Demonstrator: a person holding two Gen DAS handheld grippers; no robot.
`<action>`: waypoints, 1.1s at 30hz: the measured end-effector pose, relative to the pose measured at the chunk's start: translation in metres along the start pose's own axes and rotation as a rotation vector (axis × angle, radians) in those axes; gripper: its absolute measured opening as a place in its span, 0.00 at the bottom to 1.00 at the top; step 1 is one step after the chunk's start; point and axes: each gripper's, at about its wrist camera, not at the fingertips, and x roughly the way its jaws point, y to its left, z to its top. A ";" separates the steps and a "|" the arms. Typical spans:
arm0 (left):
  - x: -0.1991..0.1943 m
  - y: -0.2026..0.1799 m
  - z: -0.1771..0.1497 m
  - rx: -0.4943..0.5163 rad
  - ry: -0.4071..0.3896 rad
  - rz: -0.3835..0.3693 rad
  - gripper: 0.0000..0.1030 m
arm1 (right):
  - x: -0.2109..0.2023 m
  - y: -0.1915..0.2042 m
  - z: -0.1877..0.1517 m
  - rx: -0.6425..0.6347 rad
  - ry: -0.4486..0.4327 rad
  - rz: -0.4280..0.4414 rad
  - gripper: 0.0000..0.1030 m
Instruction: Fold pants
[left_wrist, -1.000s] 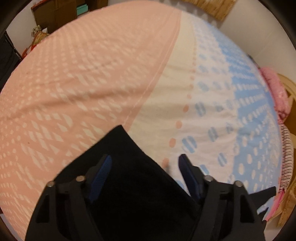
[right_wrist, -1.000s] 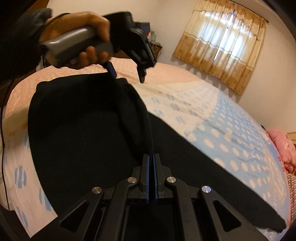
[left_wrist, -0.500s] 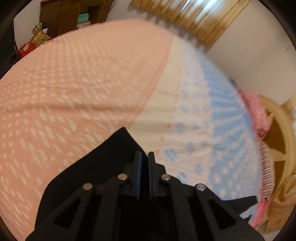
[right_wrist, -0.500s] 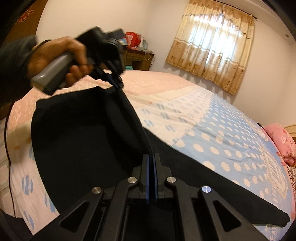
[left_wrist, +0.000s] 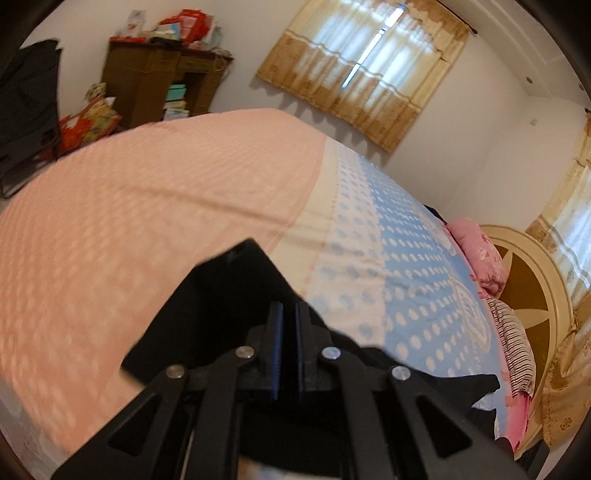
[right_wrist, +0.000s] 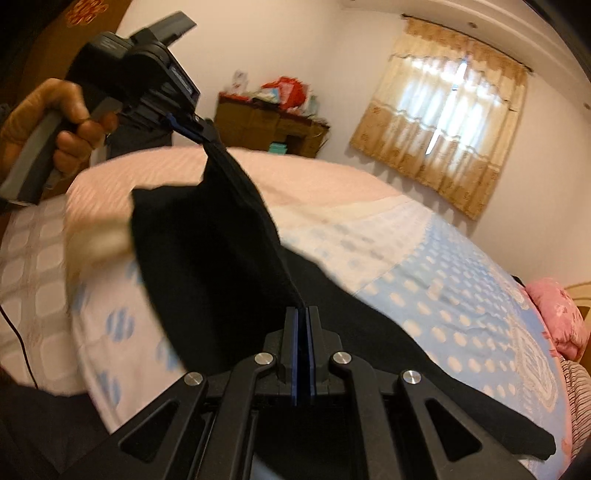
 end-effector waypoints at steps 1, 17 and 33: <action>0.000 0.004 -0.008 -0.005 0.000 0.003 0.06 | 0.000 0.006 -0.005 -0.006 0.012 0.011 0.04; 0.010 0.051 -0.031 0.018 0.039 0.274 0.06 | 0.023 0.039 -0.037 -0.064 0.137 0.059 0.04; 0.034 0.034 -0.059 -0.116 0.246 -0.131 0.25 | 0.002 0.021 -0.025 0.076 0.058 0.098 0.04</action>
